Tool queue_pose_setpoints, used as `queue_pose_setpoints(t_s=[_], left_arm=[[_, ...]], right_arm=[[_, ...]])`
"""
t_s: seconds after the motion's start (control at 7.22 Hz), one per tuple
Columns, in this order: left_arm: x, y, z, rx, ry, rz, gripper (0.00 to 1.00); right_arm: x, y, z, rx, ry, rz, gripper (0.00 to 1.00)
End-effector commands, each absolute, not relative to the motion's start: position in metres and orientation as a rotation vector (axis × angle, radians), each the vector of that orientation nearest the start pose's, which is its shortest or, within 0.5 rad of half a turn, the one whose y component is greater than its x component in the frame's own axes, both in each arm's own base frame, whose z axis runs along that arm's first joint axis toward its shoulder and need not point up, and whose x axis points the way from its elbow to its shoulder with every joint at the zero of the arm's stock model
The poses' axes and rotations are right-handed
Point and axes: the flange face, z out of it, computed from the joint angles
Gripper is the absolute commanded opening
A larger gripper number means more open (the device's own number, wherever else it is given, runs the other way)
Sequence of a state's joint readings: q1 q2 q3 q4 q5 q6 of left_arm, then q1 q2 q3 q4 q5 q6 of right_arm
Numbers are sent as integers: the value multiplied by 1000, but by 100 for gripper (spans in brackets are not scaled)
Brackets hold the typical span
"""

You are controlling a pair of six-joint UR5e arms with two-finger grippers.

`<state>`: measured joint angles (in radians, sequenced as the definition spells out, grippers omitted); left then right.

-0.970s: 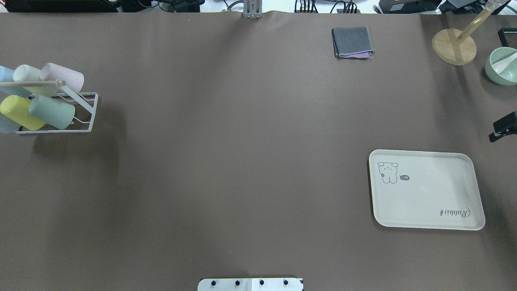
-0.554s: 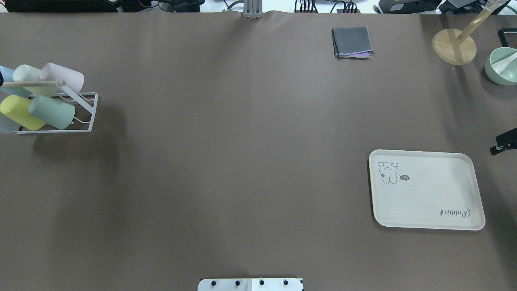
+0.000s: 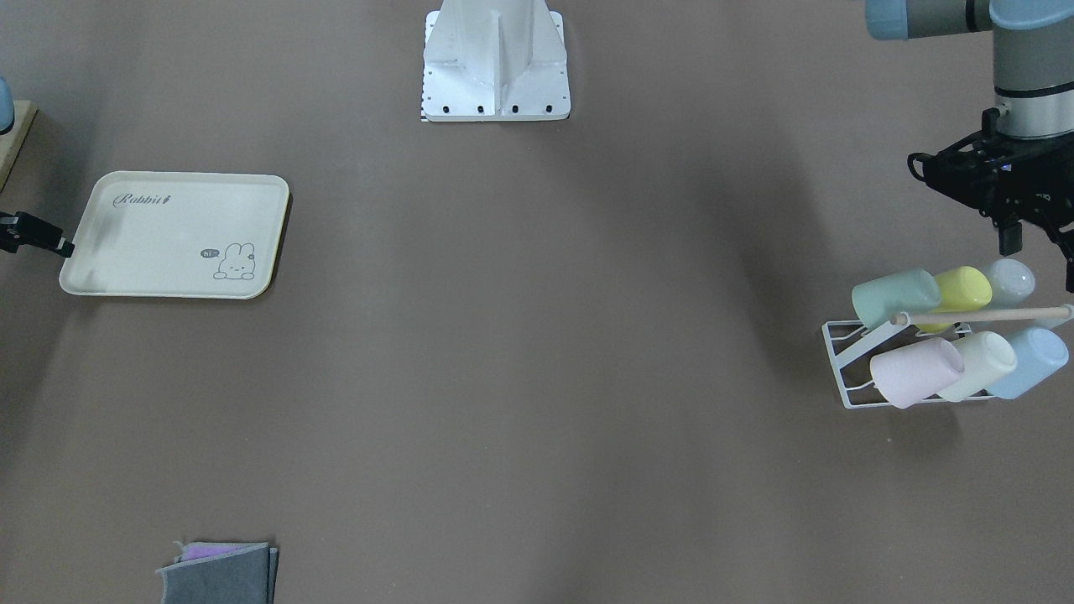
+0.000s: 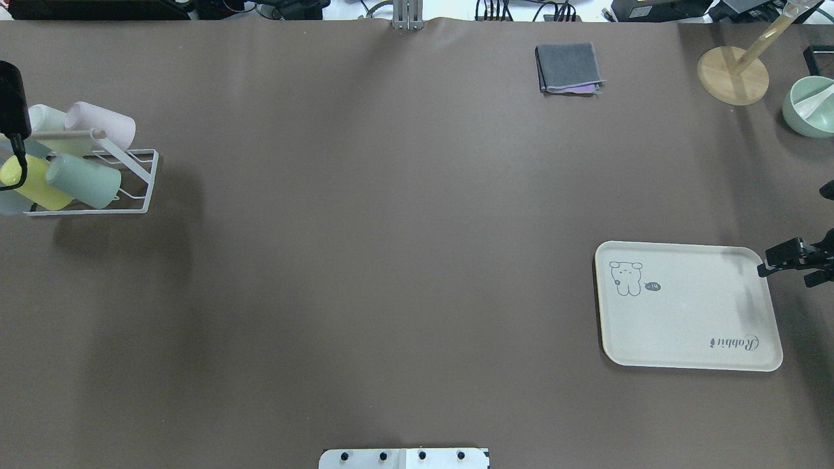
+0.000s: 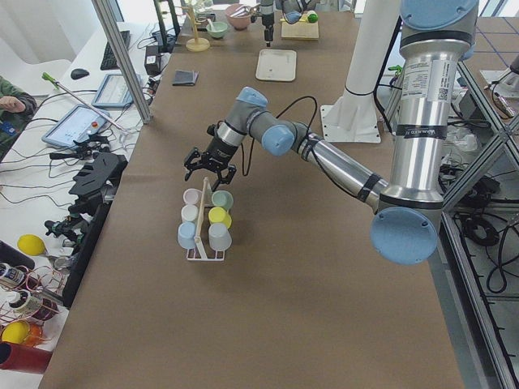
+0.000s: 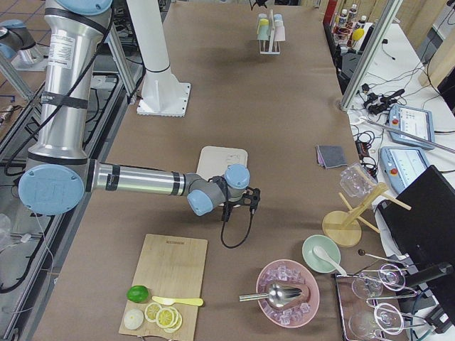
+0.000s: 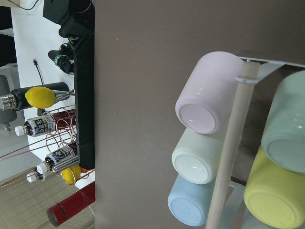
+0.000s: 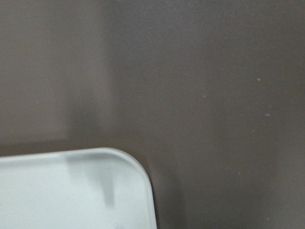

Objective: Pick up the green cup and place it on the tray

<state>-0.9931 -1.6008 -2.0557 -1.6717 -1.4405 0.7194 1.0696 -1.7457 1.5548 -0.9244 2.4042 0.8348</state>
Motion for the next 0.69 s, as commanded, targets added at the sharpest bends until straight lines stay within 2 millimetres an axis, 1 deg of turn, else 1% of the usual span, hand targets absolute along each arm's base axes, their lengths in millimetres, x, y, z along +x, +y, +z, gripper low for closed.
queue_pose_setpoints(t_s=[0.0, 0.14, 0.28, 0.42, 0.55], left_arm=[[168, -478, 431, 599, -334, 1416, 97], [177, -474, 431, 593, -367, 1473, 97], [187, -469, 434, 572, -433, 1539, 97], [200, -462, 436, 560, -493, 1577, 97], [213, -451, 443, 544, -551, 1603, 97]], right_arm=[[-165, -404, 672, -176, -912, 105, 75], [-170, -402, 671, -178, -911, 95, 70], [-172, -402, 669, -179, -913, 87, 67], [-176, -400, 670, -184, -910, 78, 56], [-179, -400, 669, -184, -911, 73, 30]])
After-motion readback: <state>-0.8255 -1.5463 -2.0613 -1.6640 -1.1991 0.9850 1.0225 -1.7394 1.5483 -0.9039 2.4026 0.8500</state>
